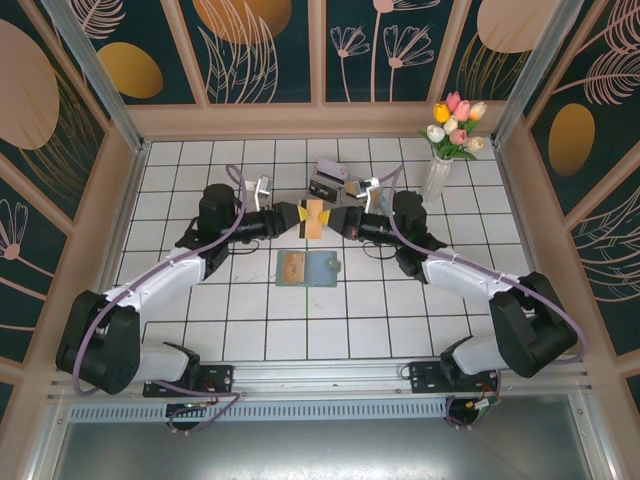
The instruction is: Take the credit cards out of the card holder
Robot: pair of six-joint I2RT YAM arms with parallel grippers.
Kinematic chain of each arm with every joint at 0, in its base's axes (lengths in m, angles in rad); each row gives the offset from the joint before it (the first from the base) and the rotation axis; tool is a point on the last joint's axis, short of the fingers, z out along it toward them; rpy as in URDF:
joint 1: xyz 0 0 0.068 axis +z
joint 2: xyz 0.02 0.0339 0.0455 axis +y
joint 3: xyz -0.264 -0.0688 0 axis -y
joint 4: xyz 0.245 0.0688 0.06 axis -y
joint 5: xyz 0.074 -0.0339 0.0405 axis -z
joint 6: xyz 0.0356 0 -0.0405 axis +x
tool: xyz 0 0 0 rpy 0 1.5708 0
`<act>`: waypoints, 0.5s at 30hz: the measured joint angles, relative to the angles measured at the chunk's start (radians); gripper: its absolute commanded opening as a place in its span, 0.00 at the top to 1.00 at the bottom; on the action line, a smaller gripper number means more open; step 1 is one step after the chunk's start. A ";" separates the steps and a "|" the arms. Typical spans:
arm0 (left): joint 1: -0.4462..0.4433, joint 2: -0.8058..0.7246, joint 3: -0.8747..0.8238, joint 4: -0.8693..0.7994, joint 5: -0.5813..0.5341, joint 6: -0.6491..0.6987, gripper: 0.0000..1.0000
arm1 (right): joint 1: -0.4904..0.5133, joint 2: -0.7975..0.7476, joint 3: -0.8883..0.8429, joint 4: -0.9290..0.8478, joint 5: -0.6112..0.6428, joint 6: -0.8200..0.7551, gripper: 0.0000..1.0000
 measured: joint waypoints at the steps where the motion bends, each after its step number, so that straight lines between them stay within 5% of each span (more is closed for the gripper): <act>1: 0.001 0.000 0.000 0.016 0.010 -0.010 0.48 | 0.000 0.005 0.001 0.023 -0.015 0.013 1.00; 9: 0.007 0.003 -0.005 0.188 0.057 -0.121 0.90 | 0.000 0.021 0.001 0.097 -0.070 0.071 1.00; 11: 0.008 0.003 -0.012 0.235 0.056 -0.153 0.99 | 0.000 0.021 0.001 0.111 -0.071 0.082 0.91; 15: 0.010 0.002 -0.028 0.298 0.048 -0.207 1.00 | 0.000 0.021 -0.003 0.151 -0.063 0.134 0.71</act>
